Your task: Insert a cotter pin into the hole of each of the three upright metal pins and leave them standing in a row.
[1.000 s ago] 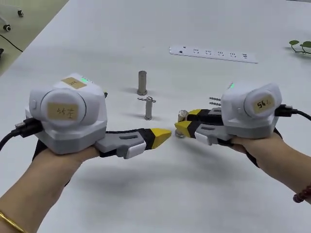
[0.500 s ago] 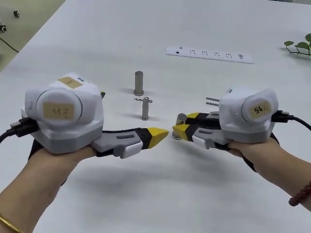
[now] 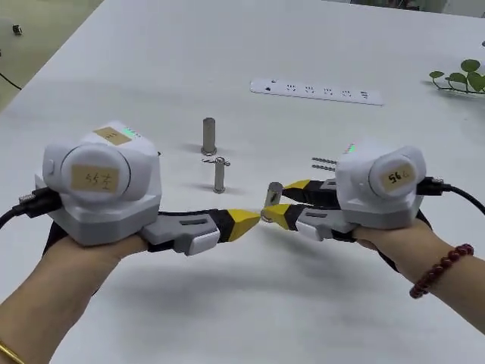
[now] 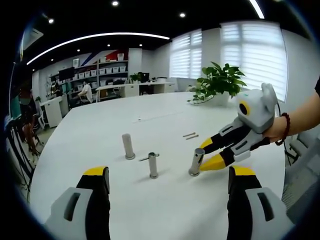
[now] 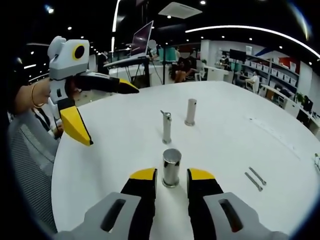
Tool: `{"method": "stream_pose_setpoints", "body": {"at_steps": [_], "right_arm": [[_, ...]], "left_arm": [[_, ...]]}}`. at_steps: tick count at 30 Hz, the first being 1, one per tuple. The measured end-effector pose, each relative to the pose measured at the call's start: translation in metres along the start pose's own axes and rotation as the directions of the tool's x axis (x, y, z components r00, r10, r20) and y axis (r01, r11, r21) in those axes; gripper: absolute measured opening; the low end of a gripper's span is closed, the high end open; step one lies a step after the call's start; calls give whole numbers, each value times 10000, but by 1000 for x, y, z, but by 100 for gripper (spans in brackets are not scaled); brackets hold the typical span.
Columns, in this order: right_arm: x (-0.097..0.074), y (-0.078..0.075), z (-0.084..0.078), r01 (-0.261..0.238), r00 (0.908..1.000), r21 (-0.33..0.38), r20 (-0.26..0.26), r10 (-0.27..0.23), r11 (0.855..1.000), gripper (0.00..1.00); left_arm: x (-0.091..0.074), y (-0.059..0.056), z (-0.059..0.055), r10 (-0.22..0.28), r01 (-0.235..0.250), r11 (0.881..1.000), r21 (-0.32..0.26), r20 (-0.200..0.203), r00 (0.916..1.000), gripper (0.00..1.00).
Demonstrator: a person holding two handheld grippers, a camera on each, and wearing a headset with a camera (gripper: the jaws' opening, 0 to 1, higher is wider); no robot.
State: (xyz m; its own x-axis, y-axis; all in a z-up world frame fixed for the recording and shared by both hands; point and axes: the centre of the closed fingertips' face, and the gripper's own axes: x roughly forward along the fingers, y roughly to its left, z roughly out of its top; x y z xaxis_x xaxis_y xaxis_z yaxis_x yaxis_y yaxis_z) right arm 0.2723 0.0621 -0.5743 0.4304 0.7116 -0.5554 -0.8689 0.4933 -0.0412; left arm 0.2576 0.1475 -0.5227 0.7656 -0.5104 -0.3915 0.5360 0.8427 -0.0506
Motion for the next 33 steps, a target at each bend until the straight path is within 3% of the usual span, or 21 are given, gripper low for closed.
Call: {"method": "stream_pose_setpoints", "body": {"at_steps": [10, 21, 23, 28, 33], "right_arm": [[-18, -17, -2, 92, 9995, -230, -305, -99, 9997, 24], [-27, -60, -7, 382, 9928, -116, -1129, -393, 9992, 23], [-25, -72, -11, 446, 9892, -38, -1397, -447, 9990, 22], [-25, -80, -16, 392, 9804, -152, -1927, -413, 9991, 22], [-25, -92, -26, 327, 9601, -406, -2763, -427, 9986, 22]], "left_arm": [[1, -2, 1, 1, 0, 10000, 79, -18, 10000, 99], [4, -13, 2, -223, 223, 9995, 203, -3, 9998, 99], [5, -14, 2, -231, 231, 9996, 180, 5, 9997, 99], [4, -13, -1, -230, 232, 9997, 128, -146, 9996, 97], [3, -14, 2, -301, 301, 9995, 107, -27, 9995, 97]]}}
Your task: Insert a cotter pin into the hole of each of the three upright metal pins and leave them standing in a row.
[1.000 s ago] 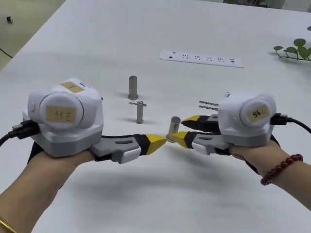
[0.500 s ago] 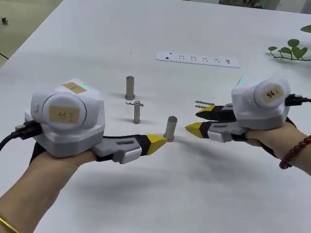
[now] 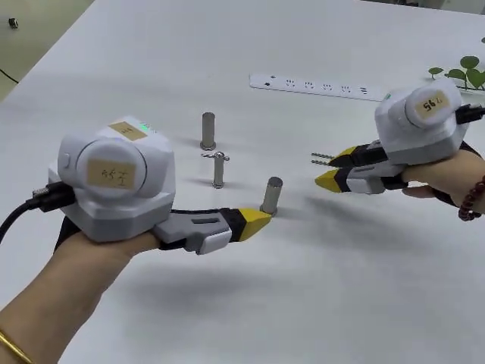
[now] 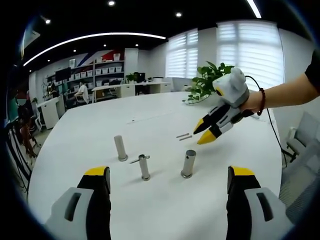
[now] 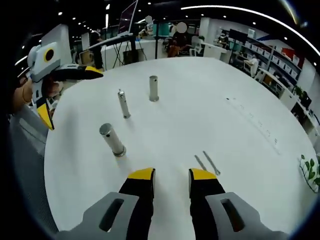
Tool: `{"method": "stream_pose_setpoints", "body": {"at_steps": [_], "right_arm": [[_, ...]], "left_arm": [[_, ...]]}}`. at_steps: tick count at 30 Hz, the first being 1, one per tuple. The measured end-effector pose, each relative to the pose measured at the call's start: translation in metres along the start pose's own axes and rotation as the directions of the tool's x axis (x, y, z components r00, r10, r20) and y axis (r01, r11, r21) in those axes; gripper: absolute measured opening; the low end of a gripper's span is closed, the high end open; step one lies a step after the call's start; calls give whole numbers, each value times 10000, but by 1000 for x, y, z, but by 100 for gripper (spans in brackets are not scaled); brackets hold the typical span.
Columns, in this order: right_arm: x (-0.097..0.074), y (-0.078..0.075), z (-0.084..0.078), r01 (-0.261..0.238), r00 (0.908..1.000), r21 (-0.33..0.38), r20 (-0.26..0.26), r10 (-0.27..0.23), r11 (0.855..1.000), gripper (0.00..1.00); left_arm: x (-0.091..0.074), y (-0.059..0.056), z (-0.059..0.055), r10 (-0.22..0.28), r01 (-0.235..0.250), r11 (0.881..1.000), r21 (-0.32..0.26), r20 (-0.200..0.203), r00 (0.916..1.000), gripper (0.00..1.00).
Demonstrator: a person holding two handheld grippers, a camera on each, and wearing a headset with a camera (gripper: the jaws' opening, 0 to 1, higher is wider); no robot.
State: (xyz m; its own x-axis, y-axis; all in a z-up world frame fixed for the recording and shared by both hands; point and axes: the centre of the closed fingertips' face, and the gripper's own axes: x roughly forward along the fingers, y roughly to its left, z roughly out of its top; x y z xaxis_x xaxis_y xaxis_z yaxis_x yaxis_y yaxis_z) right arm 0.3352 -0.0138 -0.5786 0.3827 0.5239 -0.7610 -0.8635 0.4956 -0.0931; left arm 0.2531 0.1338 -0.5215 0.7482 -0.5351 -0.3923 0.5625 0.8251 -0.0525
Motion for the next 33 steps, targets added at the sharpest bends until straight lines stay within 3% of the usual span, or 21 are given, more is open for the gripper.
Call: {"method": "stream_pose_setpoints", "body": {"at_steps": [5, 12, 21, 29, 33], "right_arm": [[4, -13, -5, 99, 9986, -408, -508, -120, 9991, 21], [10, -28, -12, -48, 9953, -179, -967, 31, 9998, 20], [20, -43, -14, -258, 9884, -409, -1508, 194, 9988, 17], [25, -48, -22, -413, 9806, 104, -1915, 425, 9991, 12], [28, -52, -27, -498, 9751, 31, -2161, 492, 9988, 9]], "left_arm": [[0, 1, -2, 12, -12, 10000, -35, -102, 9999, 95], [-3, 3, 2, 146, -147, 9997, 179, 49, 9999, 92], [-3, 9, -5, 277, -274, 9996, 115, -233, 9993, 91], [-4, 12, -6, 335, -333, 9994, 77, -246, 9991, 90], [-5, 12, -7, 317, -316, 9995, 31, -266, 9991, 89]]}}
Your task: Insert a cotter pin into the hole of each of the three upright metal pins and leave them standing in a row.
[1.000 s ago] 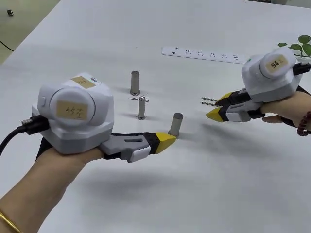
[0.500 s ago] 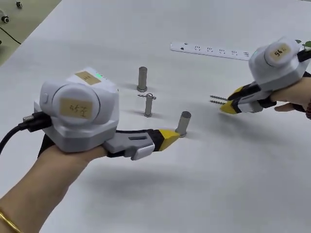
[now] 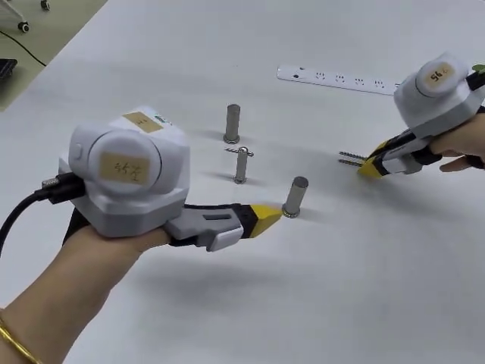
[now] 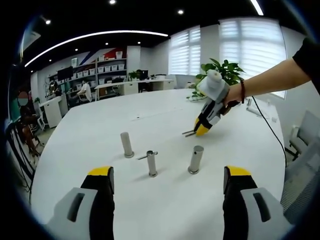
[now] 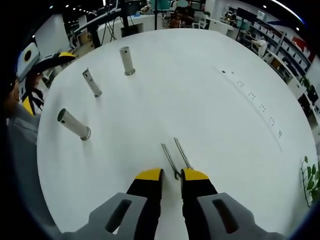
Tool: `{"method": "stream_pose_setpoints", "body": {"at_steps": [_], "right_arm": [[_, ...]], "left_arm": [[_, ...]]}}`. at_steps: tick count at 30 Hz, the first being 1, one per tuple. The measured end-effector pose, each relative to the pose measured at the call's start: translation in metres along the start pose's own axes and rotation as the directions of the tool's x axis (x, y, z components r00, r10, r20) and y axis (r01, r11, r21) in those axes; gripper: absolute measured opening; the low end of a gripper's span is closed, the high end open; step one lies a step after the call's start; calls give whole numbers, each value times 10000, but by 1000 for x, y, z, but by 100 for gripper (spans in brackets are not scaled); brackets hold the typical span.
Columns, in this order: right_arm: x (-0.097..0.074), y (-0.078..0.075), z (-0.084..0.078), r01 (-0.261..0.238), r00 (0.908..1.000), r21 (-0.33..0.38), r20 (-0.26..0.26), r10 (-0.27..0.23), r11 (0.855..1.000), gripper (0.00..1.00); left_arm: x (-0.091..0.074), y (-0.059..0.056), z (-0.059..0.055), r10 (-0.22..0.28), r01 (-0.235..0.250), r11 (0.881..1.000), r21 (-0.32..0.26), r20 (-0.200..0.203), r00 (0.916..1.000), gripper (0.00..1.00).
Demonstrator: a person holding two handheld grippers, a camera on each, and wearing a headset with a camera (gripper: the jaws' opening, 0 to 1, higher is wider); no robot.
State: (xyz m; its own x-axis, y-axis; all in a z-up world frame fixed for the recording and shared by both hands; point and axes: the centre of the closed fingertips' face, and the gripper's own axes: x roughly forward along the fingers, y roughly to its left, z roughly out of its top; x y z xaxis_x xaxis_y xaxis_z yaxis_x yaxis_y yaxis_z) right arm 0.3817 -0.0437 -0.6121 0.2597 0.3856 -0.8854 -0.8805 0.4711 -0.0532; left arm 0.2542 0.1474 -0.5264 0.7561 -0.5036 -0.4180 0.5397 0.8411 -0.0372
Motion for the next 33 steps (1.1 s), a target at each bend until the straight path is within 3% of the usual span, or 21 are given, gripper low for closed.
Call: {"method": "stream_pose_setpoints", "body": {"at_steps": [10, 14, 19, 23, 33], "right_arm": [[3, -9, -1, -36, 9989, -60, -467, 33, 10000, 0], [3, -10, -3, -120, 9967, -731, -806, 61, 9973, 0], [2, -4, -2, -195, 9937, -1825, -1125, -11, 9830, 0], [4, -10, 1, -179, 9945, -2034, -1044, -35, 9789, 0], [-8, -6, 3, 250, 9983, -2454, -442, -370, 9691, 0]], "left_arm": [[1, -1, 0, -121, 121, 9999, -57, -13, 9999, 89], [1, -1, 1, -129, 129, 9999, -22, -11, 9999, 89], [0, -1, 2, -138, 138, 9999, -7, 26, 9999, 88], [0, 0, 2, -143, 143, 9999, 5, -8, 9999, 87], [2, -4, 1, -331, 332, 9993, 166, -66, 9994, 82]]}}
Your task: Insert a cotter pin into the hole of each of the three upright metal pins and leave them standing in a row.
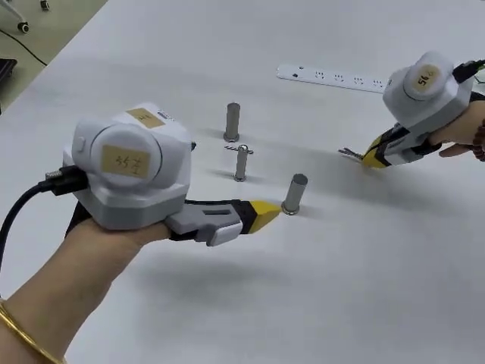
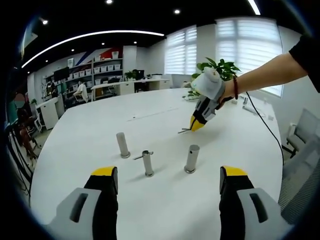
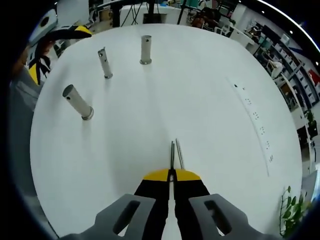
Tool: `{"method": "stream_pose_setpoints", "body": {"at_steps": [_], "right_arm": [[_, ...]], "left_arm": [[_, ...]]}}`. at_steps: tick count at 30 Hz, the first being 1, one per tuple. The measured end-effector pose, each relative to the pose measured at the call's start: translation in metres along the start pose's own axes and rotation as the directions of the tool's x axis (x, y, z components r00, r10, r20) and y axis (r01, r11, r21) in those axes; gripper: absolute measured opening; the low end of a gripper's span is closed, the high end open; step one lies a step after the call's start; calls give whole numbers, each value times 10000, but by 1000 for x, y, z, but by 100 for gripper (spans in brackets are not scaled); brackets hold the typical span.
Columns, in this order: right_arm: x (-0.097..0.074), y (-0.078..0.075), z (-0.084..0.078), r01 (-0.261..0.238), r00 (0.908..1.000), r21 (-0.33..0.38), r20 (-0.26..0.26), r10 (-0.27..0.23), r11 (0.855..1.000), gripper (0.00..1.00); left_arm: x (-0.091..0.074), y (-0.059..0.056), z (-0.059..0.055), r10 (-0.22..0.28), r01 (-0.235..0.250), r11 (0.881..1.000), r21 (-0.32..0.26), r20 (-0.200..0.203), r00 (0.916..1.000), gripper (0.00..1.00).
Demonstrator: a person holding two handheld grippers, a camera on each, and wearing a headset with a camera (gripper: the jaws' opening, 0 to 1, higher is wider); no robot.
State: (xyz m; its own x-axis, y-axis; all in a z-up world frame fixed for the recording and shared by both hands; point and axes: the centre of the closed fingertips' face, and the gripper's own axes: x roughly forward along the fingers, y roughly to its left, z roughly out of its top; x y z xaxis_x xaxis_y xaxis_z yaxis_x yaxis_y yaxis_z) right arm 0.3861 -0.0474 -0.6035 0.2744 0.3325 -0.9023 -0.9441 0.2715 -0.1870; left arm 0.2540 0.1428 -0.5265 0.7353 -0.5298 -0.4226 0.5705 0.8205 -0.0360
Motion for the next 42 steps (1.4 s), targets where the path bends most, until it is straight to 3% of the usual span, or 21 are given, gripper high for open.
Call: {"method": "stream_pose_setpoints", "body": {"at_steps": [4, 7, 9, 16, 27, 34, 38, 42], "right_arm": [[-6, -3, 1, 106, 9995, -46, 300, -104, 9999, 0], [-15, 6, 5, 165, 9984, -95, 536, -160, 9998, 0], [-14, 5, 6, 193, 9978, -143, 638, -184, 9997, 0], [-33, 25, 21, 359, 9918, -262, 1238, -323, 9990, 0], [-62, 57, 51, 426, 9776, -974, 2095, -213, 9943, 0], [-76, 73, 68, 565, 9665, -1328, 2557, -209, 9895, 0], [-80, 83, 74, 634, 9617, -1483, 2733, -207, 9869, 0], [-86, 95, 85, 705, 9510, -1730, 3089, -138, 9824, 0]], "left_arm": [[2, -2, 0, -82, 82, 10000, 6, 3, 10000, 82], [3, -3, 1, -110, 110, 9999, 32, 5, 9999, 82], [3, -4, 3, -124, 123, 9999, 116, 87, 9999, 80], [4, -10, 4, -349, 349, 9994, -12, 147, 9993, 75], [5, -27, 10, -898, 914, 9950, -394, 405, 9951, 64], [5, -35, 16, -1177, 1190, 9916, -508, 267, 9927, 54], [4, -38, 19, -1348, 1368, 9871, -834, 294, 9904, 51], [4, -42, 25, -1621, 1663, 9772, -1319, 424, 9859, 46]]}}
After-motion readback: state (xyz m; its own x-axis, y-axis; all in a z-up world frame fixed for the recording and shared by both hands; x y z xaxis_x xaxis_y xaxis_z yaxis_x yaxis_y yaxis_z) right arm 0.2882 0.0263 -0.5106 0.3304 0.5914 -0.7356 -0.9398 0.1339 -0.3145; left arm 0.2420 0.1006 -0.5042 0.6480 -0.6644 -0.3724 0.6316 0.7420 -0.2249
